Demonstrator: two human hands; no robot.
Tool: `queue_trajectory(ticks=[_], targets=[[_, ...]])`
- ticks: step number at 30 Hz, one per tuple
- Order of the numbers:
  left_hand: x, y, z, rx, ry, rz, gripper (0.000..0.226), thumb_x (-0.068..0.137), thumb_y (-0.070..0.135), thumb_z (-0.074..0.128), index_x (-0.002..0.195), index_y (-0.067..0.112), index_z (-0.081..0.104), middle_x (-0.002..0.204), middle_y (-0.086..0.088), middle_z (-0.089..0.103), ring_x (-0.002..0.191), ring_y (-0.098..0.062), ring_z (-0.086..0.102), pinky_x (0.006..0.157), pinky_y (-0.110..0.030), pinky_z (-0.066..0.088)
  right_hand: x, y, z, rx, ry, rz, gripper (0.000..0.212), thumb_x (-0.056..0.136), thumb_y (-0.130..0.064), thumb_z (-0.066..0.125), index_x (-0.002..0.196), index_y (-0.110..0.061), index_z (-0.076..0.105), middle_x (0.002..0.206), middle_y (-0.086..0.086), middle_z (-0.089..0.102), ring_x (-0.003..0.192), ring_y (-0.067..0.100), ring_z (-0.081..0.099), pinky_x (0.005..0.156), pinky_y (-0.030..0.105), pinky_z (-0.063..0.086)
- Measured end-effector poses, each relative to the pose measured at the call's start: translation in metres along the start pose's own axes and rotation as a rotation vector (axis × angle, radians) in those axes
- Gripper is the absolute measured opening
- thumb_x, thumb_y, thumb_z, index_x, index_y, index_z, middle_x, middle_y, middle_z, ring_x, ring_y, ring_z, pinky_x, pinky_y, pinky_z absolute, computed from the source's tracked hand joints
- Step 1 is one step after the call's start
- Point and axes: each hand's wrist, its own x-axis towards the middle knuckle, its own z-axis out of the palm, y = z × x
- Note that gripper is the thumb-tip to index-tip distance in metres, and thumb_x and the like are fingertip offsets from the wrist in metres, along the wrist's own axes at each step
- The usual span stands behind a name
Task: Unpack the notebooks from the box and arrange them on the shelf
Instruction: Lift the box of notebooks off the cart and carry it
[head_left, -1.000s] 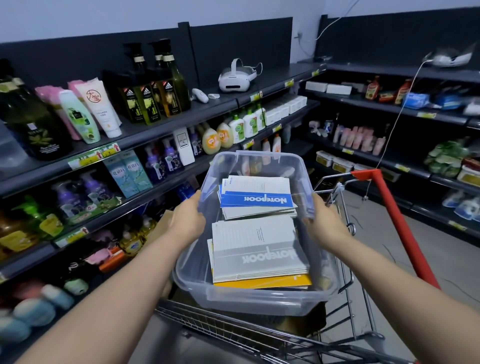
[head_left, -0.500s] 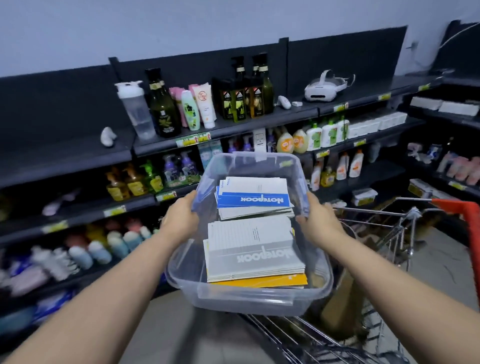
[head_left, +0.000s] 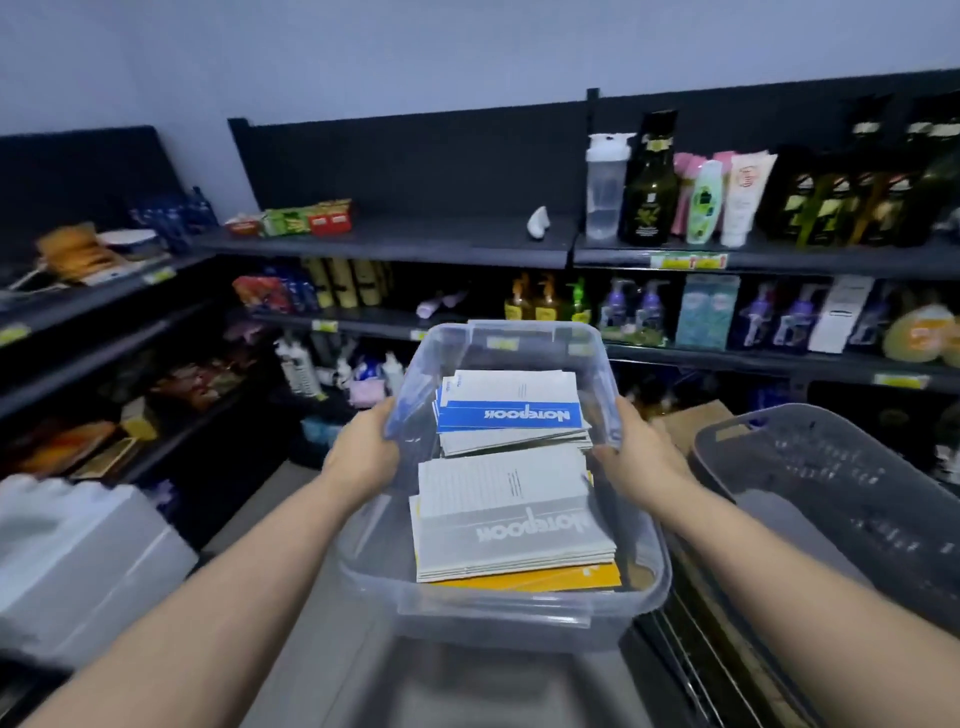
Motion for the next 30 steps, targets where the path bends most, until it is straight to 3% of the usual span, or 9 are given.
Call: queue_trajectory(ticks=[3, 6, 10, 14, 20, 22, 27, 30], targets=[[-0.018, -0.06, -0.042, -0.022, 0.047, -0.097, 0.033, 0.073, 0.004, 0.044, 0.089, 0.029, 0.059, 0.084, 0.002, 0.068, 0.086, -0.03, 0.064, 0.073, -0.035, 0.051, 0.002, -0.053, 0.048, -0.001, -0.083, -0.083, 0.057, 0.092, -0.031, 0.054, 0.141, -0.027, 0.026, 0.133, 0.02, 0.044, 0.108, 0.04, 0.054, 0.078, 0.038, 0.045], [-0.033, -0.124, -0.088, -0.004, 0.104, -0.176, 0.036, 0.069, 0.011, 0.038, 0.092, 0.029, 0.06, 0.087, 0.005, 0.069, 0.085, -0.025, 0.065, 0.077, -0.039, 0.055, -0.005, -0.113, 0.098, -0.013, -0.177, -0.129, 0.056, 0.091, -0.03, 0.055, 0.14, -0.027, 0.028, 0.132, 0.023, 0.044, 0.114, 0.042, 0.05, 0.08, 0.039, 0.042], [-0.051, -0.215, -0.151, 0.045, 0.187, -0.263, 0.037, 0.075, -0.001, 0.042, 0.089, 0.029, 0.058, 0.089, 0.003, 0.068, 0.091, -0.029, 0.065, 0.077, -0.036, 0.052, -0.02, -0.198, 0.172, -0.038, -0.271, -0.226, 0.052, 0.089, -0.028, 0.054, 0.136, -0.025, 0.032, 0.13, 0.024, 0.047, 0.123, 0.04, 0.042, 0.078, 0.039, 0.039], [-0.07, -0.288, -0.204, 0.134, 0.298, -0.389, 0.036, 0.087, 0.003, 0.048, 0.117, 0.019, 0.062, 0.112, -0.009, 0.069, 0.107, -0.033, 0.062, 0.088, -0.037, 0.049, -0.037, -0.275, 0.232, -0.043, -0.326, -0.34, 0.05, 0.091, -0.022, 0.054, 0.136, -0.021, 0.034, 0.133, 0.02, 0.049, 0.131, 0.036, 0.037, 0.085, 0.04, 0.04], [-0.112, -0.365, -0.272, 0.118, 0.375, -0.563, 0.043, 0.074, 0.003, 0.046, 0.105, 0.029, 0.061, 0.092, -0.002, 0.071, 0.085, -0.031, 0.065, 0.072, -0.037, 0.055, -0.056, -0.369, 0.303, -0.065, -0.434, -0.468, 0.052, 0.09, -0.029, 0.054, 0.137, -0.025, 0.031, 0.133, 0.022, 0.046, 0.117, 0.041, 0.05, 0.077, 0.037, 0.04], [-0.122, -0.38, -0.287, 0.111, 0.397, -0.612, 0.029, 0.078, 0.006, 0.048, 0.099, 0.021, 0.06, 0.089, -0.005, 0.069, 0.083, -0.032, 0.063, 0.068, -0.035, 0.051, -0.06, -0.395, 0.322, -0.061, -0.454, -0.517, 0.052, 0.09, -0.028, 0.055, 0.137, -0.024, 0.033, 0.134, 0.021, 0.046, 0.117, 0.04, 0.051, 0.075, 0.036, 0.037], [-0.132, -0.429, -0.315, 0.054, 0.463, -0.705, 0.028, 0.074, 0.013, 0.043, 0.09, 0.027, 0.061, 0.083, 0.002, 0.07, 0.081, -0.029, 0.066, 0.069, -0.042, 0.057, -0.061, -0.455, 0.366, -0.067, -0.503, -0.601, 0.055, 0.09, -0.027, 0.054, 0.14, -0.026, 0.031, 0.131, 0.02, 0.048, 0.12, 0.038, 0.047, 0.072, 0.035, 0.037], [-0.124, -0.463, -0.329, 0.052, 0.485, -0.756, 0.036, 0.076, 0.014, 0.045, 0.099, 0.035, 0.062, 0.086, 0.004, 0.071, 0.081, -0.027, 0.067, 0.07, -0.043, 0.059, -0.051, -0.493, 0.398, -0.073, -0.537, -0.641, 0.053, 0.087, -0.029, 0.056, 0.136, -0.026, 0.035, 0.128, 0.019, 0.05, 0.117, 0.038, 0.049, 0.075, 0.037, 0.039]])
